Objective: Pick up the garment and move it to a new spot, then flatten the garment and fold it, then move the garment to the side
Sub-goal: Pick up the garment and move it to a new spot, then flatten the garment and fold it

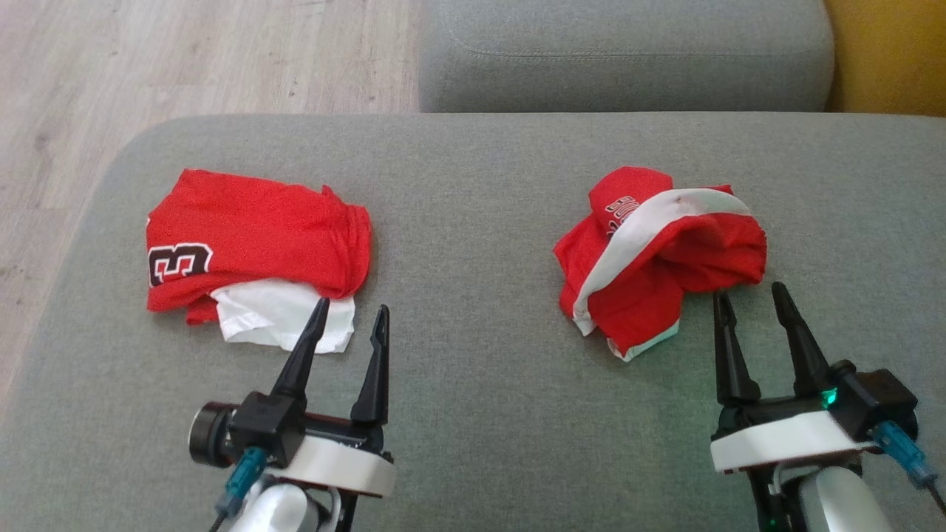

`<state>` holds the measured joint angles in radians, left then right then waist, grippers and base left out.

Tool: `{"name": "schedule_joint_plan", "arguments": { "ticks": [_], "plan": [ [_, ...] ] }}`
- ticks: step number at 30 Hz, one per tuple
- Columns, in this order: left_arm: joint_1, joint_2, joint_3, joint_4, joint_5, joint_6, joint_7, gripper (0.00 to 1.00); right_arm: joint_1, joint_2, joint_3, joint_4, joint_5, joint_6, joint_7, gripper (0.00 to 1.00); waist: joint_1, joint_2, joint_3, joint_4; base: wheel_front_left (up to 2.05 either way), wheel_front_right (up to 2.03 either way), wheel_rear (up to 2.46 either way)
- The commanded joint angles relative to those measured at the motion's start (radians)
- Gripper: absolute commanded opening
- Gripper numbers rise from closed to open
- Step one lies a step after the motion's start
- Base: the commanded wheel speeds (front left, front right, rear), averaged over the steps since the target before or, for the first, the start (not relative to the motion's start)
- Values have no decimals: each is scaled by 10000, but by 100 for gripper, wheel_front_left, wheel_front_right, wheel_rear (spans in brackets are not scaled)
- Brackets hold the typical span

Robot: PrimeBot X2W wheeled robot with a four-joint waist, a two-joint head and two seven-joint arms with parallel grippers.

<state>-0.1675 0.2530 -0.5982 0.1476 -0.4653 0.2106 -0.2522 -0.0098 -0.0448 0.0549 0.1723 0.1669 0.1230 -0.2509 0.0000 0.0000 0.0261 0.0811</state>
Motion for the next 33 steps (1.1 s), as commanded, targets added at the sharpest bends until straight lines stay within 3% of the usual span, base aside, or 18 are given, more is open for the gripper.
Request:
{"name": "schedule_joint_plan", "arguments": {
  "ticks": [1,10,18,33],
  "plan": [
    [-268,6,534,-305,126,-64,-94,100,-227,-54,266,-319,-37,77,-109,100,0,0,-5,-20,0,0,0],
    [-47,-806,1247,119,932,-1010,-94,100,-492,-54,953,147,-557,77,-109,100,0,0,201,191,0,0,0],
    [-101,-1346,1579,647,1338,-1662,-95,100,-1515,-54,1533,2081,-1048,77,67,100,0,0,614,719,0,0,0],
    [-206,-1920,2073,972,1741,-2280,-95,100,-2954,-54,1272,4316,-1089,77,277,100,0,0,881,1368,0,0,0]
  ]
}}
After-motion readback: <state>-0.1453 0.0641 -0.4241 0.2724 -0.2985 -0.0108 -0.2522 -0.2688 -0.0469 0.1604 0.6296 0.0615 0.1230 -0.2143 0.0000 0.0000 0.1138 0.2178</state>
